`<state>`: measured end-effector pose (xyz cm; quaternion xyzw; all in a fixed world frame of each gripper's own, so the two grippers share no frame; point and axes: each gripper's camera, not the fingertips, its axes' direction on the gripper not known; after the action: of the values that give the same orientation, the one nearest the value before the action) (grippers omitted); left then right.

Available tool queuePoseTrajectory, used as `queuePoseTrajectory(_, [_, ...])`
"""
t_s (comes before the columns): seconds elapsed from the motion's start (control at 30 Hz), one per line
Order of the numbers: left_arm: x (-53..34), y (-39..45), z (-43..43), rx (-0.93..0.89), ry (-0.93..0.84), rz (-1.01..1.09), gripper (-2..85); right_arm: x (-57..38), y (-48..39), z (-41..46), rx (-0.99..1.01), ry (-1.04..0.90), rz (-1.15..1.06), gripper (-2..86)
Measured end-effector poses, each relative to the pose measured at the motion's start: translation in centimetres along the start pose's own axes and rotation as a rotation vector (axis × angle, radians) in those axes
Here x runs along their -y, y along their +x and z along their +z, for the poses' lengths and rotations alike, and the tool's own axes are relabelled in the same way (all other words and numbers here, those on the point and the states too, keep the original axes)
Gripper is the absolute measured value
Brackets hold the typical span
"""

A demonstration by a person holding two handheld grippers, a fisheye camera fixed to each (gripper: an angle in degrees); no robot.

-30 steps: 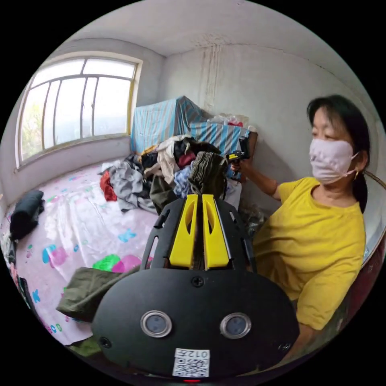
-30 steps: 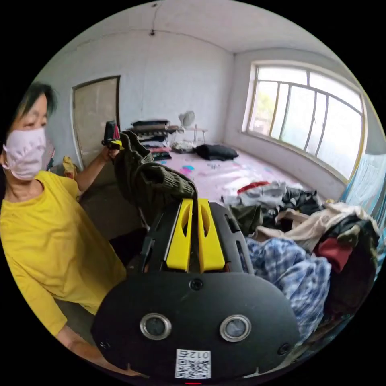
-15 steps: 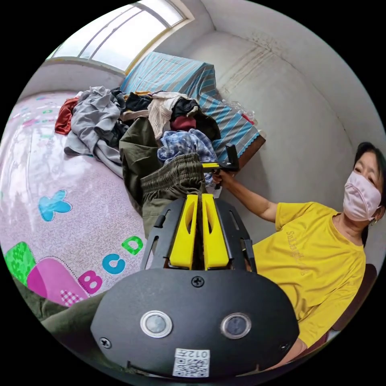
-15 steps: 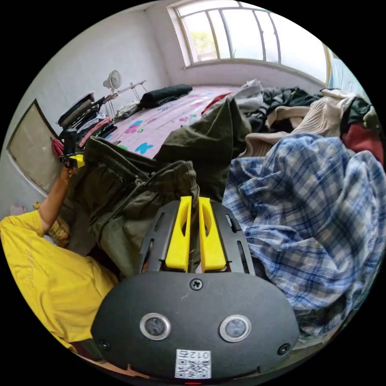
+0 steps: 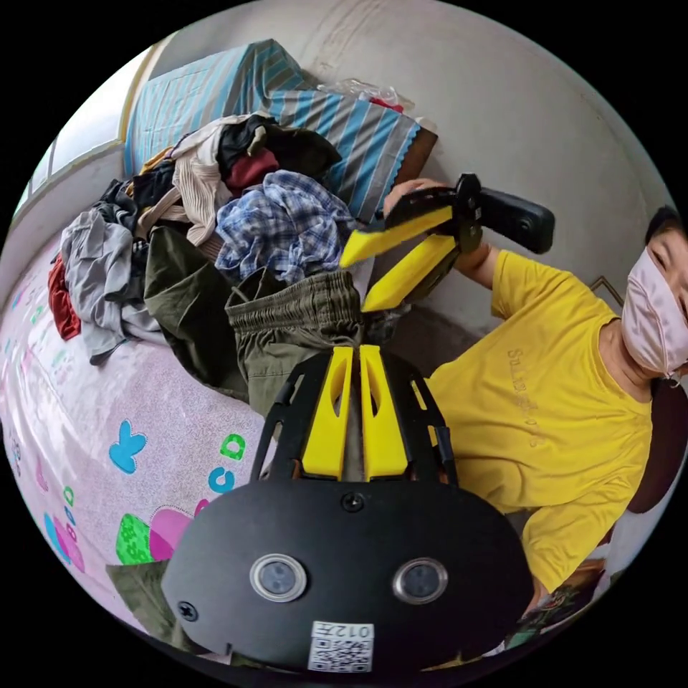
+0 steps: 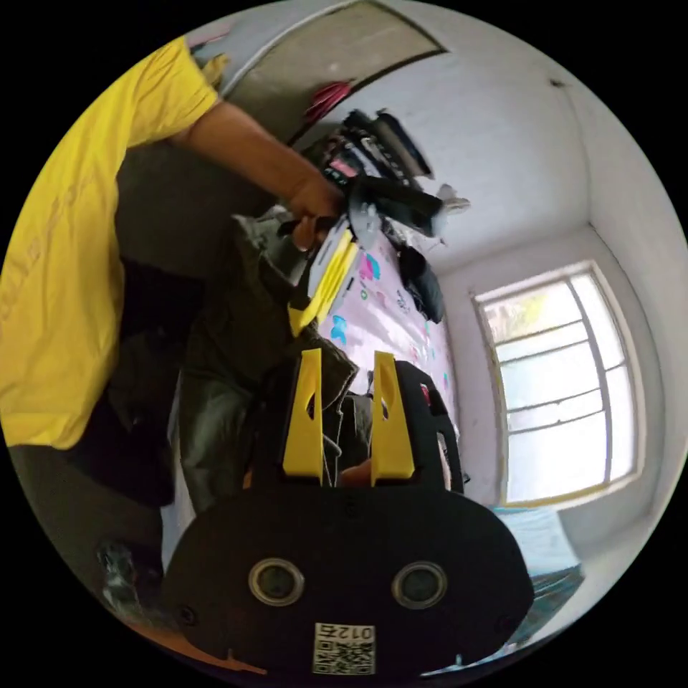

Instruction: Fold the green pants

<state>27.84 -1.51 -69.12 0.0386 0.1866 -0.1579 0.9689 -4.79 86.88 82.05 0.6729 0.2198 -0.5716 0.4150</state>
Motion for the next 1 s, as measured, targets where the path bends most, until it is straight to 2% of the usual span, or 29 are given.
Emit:
queuePoseTrajectory(0.1, [1.4,0.6,0.3,0.030,-0.025,0.008,0.2,2.5,-1.5,0.4,0.162,-0.155,-0.129,12.6])
queuePoseTrajectory(0.17, [2.2,1.0,0.7,0.049,-0.041,0.023,0.2,3.2,-2.4,0.3,0.137,-0.210,-0.175,13.4])
queuePoseTrajectory(0.23, [3.1,1.7,1.4,0.042,-0.064,0.063,0.3,3.6,-4.1,0.1,0.026,-0.234,-0.242,13.5])
queuePoseTrajectory(0.37, [5.5,3.2,3.2,0.031,-0.085,0.148,0.7,3.9,-6.9,0.5,0.100,-0.269,-0.298,11.9])
queuePoseTrajectory(0.47, [6.7,2.6,4.2,0.034,-0.071,0.142,1.6,2.7,-9.4,1.6,0.038,-0.361,-0.324,7.1])
queuePoseTrajectory(0.57, [6.4,-0.6,3.0,-0.040,0.051,0.082,2.9,0.3,-10.8,1.0,0.048,-0.388,-0.229,4.4])
queuePoseTrajectory(0.63, [5.2,-4.6,1.0,0.051,0.177,-0.067,4.0,-2.5,-11.6,-0.4,0.105,-0.325,-0.052,3.8])
queuePoseTrajectory(0.7, [3.0,-11.6,-0.6,0.170,0.295,-0.342,6.3,-4.8,-12.1,-1.4,0.106,-0.289,0.086,3.7])
queuePoseTrajectory(0.8, [2.4,-20.1,1.1,0.158,0.281,-0.585,10.4,-8.3,-12.9,-2.7,0.093,-0.240,0.288,3.6])
queuePoseTrajectory(0.87, [3.3,-24.0,2.7,0.171,0.245,-0.660,11.9,-10.2,-13.3,-3.0,0.105,-0.220,0.389,3.6])
queuePoseTrajectory(1.0, [8.7,-29.9,5.6,0.273,0.162,-0.679,14.1,-14.3,-13.8,-3.0,0.160,-0.186,0.572,3.7])
